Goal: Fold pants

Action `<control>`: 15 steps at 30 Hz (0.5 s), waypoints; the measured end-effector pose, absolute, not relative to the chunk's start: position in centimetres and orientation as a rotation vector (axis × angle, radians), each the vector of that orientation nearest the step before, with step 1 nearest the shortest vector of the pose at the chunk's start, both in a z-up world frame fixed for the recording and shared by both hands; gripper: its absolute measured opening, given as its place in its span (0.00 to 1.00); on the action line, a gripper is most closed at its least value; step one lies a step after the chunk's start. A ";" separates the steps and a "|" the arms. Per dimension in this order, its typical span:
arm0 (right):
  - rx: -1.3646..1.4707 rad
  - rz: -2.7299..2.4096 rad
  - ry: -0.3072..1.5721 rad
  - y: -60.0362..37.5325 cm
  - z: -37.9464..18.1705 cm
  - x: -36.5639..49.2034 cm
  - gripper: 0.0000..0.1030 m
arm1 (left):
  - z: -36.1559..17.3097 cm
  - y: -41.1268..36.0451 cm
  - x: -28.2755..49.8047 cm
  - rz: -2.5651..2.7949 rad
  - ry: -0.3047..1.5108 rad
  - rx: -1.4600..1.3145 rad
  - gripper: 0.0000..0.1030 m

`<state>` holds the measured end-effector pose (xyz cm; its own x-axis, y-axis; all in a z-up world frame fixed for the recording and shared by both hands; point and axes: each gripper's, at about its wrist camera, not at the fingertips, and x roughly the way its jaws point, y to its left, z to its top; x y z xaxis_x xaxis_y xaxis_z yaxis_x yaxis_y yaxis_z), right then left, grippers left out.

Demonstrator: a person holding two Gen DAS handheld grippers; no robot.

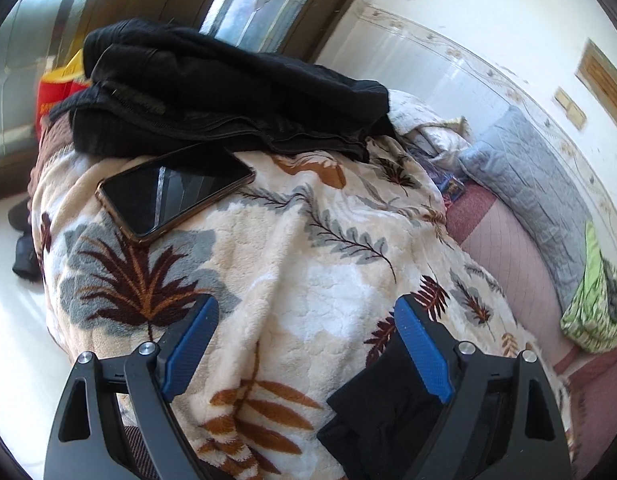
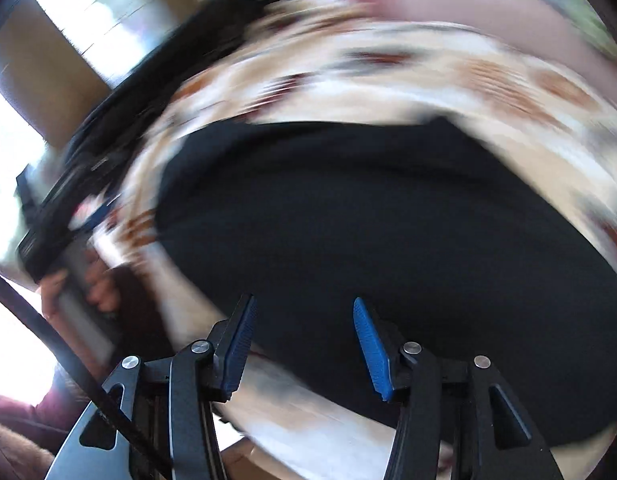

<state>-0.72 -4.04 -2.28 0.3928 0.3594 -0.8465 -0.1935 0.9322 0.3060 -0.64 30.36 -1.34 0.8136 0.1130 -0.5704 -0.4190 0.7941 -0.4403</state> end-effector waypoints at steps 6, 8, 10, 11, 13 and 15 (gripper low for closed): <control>0.395 -0.086 1.020 -20.3 -1.5 -6.1 0.53 | -1.4 27.2 0.3 0.278 0.599 -0.458 0.86; 0.469 -0.173 0.977 -24.2 -0.9 -7.6 0.53 | -1.4 26.4 0.5 0.275 0.611 -0.428 0.86; 0.542 -0.227 0.951 -27.2 -1.1 -8.8 0.60 | -1.3 25.4 0.8 0.256 0.637 -0.392 0.86; 0.568 -0.239 0.942 -28.0 -1.2 -9.0 0.64 | -1.2 24.9 0.9 0.237 0.656 -0.382 0.86; 0.608 -0.240 0.932 -28.7 -1.8 -9.4 0.64 | -0.9 23.6 1.1 0.167 0.702 -0.367 0.86; 0.642 -0.228 0.934 -28.5 -2.7 -9.5 0.64 | 0.1 21.4 1.3 0.070 0.743 -0.323 0.86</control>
